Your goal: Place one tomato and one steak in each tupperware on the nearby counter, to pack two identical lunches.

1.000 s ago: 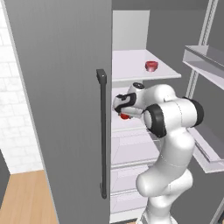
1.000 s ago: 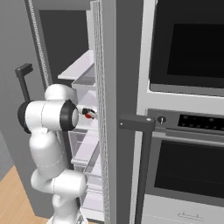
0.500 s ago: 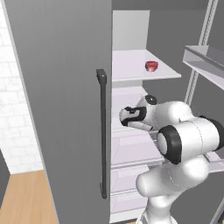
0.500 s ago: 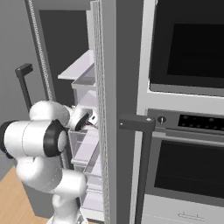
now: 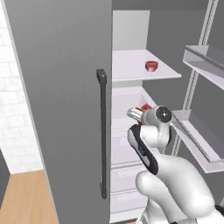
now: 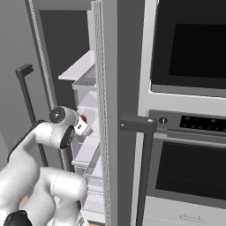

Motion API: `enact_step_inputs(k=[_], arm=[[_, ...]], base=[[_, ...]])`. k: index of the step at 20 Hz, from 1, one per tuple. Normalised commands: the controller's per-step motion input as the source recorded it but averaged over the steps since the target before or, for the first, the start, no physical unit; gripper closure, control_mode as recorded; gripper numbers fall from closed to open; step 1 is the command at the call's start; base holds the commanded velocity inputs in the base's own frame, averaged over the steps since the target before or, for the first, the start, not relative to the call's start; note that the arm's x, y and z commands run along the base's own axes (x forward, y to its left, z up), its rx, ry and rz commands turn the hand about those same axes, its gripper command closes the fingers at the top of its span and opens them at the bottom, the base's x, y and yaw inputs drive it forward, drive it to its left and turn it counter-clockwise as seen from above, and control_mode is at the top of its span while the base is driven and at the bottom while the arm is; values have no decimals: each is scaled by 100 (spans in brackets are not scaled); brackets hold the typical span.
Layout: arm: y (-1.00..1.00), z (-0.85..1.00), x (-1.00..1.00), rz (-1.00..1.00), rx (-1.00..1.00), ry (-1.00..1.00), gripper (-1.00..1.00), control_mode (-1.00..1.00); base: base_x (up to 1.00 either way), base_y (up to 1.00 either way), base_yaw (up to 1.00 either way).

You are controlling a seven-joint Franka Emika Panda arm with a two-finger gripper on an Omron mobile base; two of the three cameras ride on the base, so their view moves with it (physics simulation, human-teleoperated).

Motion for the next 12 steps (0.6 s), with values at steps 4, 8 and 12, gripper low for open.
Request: enact_step_inputs(k=[4,8,12], arm=[[-2,100,-100,-19,3,6,100,-100],[-5,98,-100,-5,11,32,100,-100],[0,49,-100,1,2,43,100,-100]], base=[[0,0,0],[0,0,0],[0,0,0]])
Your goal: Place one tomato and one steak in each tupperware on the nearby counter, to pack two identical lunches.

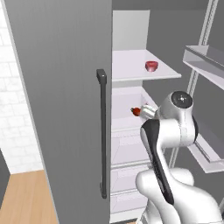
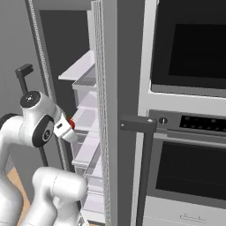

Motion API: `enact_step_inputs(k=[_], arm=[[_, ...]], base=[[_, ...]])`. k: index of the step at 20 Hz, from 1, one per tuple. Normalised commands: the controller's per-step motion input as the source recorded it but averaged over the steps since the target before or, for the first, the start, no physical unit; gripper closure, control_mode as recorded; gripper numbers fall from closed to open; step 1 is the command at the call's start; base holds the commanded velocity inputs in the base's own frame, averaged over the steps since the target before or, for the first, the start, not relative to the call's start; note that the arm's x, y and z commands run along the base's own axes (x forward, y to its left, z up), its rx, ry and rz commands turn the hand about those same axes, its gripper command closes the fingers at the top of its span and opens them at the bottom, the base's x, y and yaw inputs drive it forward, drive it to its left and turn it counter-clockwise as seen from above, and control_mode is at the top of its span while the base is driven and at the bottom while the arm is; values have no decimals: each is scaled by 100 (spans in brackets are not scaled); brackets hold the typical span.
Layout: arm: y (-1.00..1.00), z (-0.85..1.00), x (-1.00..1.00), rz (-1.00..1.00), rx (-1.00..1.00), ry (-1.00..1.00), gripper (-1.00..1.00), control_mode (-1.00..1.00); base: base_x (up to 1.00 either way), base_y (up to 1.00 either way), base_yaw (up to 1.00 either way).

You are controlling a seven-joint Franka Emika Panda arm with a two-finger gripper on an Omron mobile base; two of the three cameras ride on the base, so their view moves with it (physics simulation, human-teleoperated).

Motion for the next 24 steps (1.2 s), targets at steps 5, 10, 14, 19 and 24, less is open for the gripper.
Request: enact_step_inputs(k=[5,10,14,19,24], arm=[[0,10,-89,1,0,13,100,-100],[5,5,-66,0,0,-21,100,-100],[31,40,-85,3,0,-36,100,-100],[0,0,0,0,0,0,100,100],[0,0,0,0,0,0,100,100]], base=[[0,0,0],[0,0,0],[0,0,0],[-100,19,1],[-100,-13,-42]])
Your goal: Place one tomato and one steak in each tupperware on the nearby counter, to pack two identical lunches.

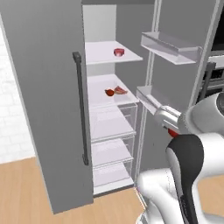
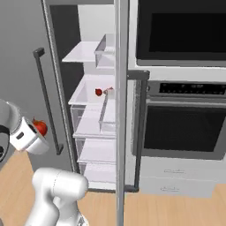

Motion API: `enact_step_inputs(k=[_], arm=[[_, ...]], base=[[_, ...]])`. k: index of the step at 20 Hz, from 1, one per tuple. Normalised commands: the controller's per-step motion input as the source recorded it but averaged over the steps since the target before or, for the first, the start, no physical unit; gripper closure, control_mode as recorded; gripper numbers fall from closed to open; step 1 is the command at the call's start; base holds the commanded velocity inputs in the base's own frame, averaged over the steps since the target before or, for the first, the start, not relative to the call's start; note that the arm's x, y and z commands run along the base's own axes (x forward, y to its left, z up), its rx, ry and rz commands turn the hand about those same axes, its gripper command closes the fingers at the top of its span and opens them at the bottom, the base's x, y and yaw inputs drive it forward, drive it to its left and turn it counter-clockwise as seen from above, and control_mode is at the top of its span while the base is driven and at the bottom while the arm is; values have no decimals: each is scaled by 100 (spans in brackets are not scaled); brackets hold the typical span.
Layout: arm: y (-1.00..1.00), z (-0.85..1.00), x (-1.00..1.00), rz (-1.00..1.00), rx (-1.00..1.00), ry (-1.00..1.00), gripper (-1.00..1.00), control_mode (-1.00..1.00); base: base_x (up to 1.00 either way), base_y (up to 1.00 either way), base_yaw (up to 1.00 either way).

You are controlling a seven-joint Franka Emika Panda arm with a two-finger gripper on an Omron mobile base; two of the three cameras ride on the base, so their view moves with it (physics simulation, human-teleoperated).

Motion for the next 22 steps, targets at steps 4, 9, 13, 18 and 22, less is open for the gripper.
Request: enact_step_inputs(k=[4,9,13,18,22], arm=[[0,0,0,0,0,0,100,100],[0,0,0,0,0,0,100,100],[0,0,0,0,0,0,100,100],[0,0,0,0,0,0,100,100],[0,0,0,0,0,0,100,100]], base=[[-84,-51,-61],[-1,-100,-49],[58,-100,-26],[100,-100,6],[100,-100,5]])
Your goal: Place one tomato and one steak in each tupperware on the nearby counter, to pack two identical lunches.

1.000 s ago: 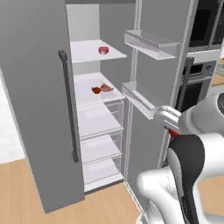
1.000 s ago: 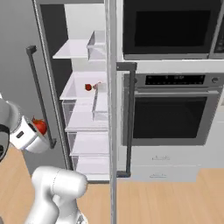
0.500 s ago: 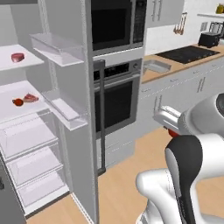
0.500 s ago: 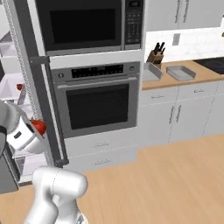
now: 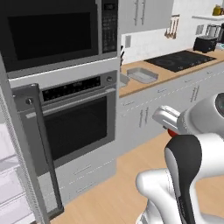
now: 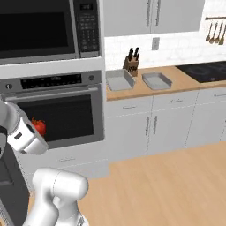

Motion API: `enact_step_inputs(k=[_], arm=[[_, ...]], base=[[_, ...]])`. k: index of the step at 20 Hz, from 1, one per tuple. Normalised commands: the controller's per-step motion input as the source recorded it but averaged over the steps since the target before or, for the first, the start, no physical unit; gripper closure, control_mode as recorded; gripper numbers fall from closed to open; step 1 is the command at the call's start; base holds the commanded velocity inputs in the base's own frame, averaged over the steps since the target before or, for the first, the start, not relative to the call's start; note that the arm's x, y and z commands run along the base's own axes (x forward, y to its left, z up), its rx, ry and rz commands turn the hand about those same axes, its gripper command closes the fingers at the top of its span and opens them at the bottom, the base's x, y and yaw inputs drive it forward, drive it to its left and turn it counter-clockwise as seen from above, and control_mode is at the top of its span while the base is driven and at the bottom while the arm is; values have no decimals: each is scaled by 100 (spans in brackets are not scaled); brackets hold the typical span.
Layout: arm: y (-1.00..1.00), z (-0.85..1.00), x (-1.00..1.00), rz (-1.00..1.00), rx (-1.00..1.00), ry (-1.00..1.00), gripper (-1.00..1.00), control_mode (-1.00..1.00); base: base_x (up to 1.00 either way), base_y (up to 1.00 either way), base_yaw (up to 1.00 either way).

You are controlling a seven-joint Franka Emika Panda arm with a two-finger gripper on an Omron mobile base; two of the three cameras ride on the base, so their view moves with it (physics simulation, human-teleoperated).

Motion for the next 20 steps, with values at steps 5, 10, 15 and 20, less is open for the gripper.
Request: enact_step_inputs(k=[5,10,15,20], arm=[[0,0,0,0,0,0,100,100],[0,0,0,0,0,0,100,100],[0,0,0,0,0,0,100,100],[0,0,0,0,0,0,100,100]], base=[[100,-100,0],[100,-100,6],[100,-95,17],[88,-51,48]])
